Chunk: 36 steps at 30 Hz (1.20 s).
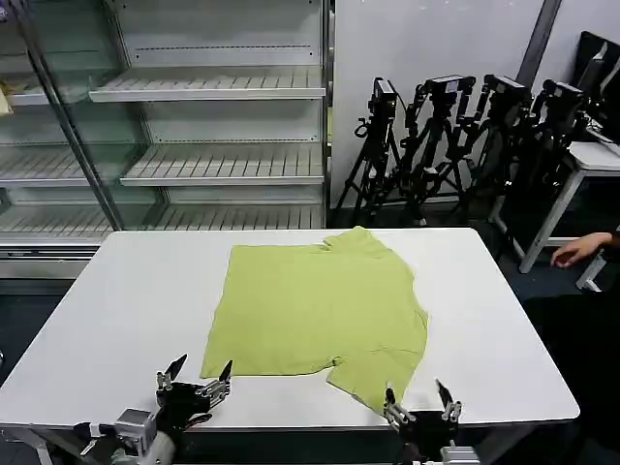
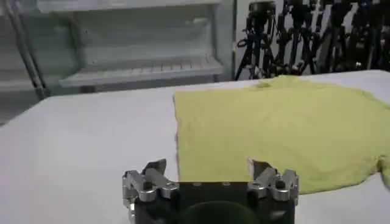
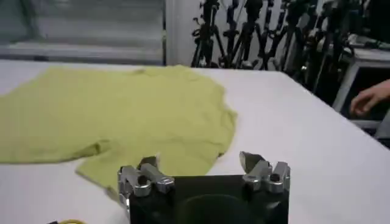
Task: Fold and organize the clothes.
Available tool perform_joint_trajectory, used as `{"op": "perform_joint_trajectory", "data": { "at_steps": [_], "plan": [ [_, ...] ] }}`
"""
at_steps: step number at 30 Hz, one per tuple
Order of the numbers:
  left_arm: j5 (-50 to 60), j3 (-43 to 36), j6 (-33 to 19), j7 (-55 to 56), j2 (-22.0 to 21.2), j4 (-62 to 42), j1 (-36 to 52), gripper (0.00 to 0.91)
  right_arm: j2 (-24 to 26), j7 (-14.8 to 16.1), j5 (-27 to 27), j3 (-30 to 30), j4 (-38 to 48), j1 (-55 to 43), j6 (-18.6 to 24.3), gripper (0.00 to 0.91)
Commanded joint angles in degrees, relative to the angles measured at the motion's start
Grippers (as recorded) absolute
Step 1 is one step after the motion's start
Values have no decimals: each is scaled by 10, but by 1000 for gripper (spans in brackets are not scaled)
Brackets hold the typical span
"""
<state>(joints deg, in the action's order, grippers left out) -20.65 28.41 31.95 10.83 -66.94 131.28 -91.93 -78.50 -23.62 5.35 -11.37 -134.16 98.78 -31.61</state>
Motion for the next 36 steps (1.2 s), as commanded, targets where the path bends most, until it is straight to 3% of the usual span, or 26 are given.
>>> {"op": "perform_joint_trajectory", "data": {
  "at_steps": [1,2,5,6,8,9,13,14,18,29,36],
  "plan": [
    [-14,-8,12,10,7,-49,29,725,-9,-6,-12,26,24,2,-11,907],
    [-14,-8,12,10,7,-52,30,715,-10,-5,-10,27,29,0,-9,907],
    [-12,-10,12,9,8,-56,28,484,-18,-6,-7,30,40,-7,-7,907],
    [-11,-10,12,8,9,-56,28,272,-20,-7,-6,31,42,-8,-7,907],
    [-11,-11,13,5,9,-60,27,71,-24,-9,1,32,48,-13,-8,907],
    [-12,-12,13,4,9,-61,27,20,-26,-10,4,32,49,-15,-8,806],
    [-16,-13,12,-5,9,-61,24,20,-28,-13,17,32,50,-17,-8,403],
    [-20,-13,12,-7,9,-60,24,20,-29,-13,20,32,50,-16,-8,191],
    [-31,-11,12,-7,8,-63,26,20,-31,-10,24,33,56,-16,-8,0],
    [-41,-8,12,-10,5,-58,21,20,-31,-3,41,30,49,-7,-5,0],
    [-48,-1,11,-11,2,-35,9,20,-26,10,36,26,21,18,19,0]
  ]
}}
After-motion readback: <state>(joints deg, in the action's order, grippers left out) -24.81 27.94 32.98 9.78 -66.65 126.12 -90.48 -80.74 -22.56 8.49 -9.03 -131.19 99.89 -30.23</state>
